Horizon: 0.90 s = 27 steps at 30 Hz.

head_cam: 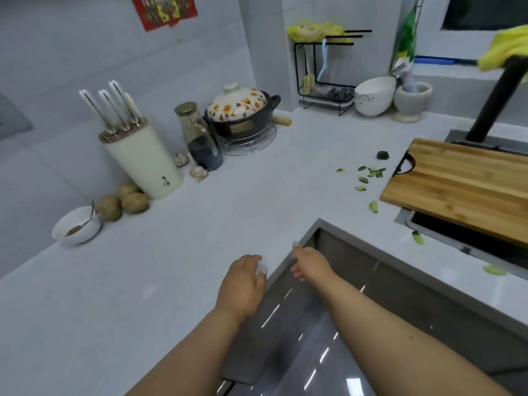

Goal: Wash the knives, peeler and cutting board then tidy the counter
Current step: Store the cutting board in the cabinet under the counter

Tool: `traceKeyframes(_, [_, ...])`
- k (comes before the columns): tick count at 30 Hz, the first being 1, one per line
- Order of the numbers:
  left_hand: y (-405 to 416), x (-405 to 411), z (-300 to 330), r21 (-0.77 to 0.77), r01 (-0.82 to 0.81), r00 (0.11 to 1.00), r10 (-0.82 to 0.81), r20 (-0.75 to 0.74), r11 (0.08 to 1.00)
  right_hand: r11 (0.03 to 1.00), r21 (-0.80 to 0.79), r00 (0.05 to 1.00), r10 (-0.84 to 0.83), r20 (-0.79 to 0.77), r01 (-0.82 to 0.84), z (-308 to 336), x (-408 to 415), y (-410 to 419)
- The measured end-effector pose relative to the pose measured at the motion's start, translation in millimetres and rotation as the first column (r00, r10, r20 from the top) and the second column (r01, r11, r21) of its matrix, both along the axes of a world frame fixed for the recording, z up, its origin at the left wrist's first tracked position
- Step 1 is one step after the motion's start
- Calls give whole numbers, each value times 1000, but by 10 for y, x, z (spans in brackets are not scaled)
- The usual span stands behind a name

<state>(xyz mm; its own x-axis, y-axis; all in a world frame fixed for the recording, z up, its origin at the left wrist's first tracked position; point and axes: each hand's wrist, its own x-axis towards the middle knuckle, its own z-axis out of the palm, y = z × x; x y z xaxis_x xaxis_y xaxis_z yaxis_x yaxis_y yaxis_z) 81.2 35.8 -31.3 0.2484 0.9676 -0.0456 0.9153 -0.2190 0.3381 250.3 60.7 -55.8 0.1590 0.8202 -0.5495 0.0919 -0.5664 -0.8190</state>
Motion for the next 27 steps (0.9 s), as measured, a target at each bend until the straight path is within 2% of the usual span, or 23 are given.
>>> traceKeyframes(3, [-63,-280,-123,-11,95,993,-96,-71,995,994,-78,995,-84,-47,80,-19,-342,-151])
traceKeyframes(7, [-121,-517,-298,-70,167,978,-174,-113,984,952,-269,947,-212,-240,145,-71,-751,-369])
traceKeyframes(12, [-39,-738,-441,17,239,965,-235,-115,971,911,-354,743,-387,-546,214,-151,-1200,-503])
traceKeyframes(16, [-63,-786,-511,63,223,970,-215,-116,973,869,-385,605,-494,-625,311,-247,-1343,-513])
traceKeyframes(20, [-61,-805,-528,78,234,966,-224,-127,969,846,-429,507,-533,-677,317,-312,-1368,-571])
traceKeyframes(24, [-58,-821,-536,88,235,968,-225,-107,968,841,-434,542,-541,-644,324,-321,-1302,-656])
traceKeyframes(27, [-72,-833,-539,80,236,969,-228,-99,968,834,-418,611,-549,-570,360,-434,-1155,-779])
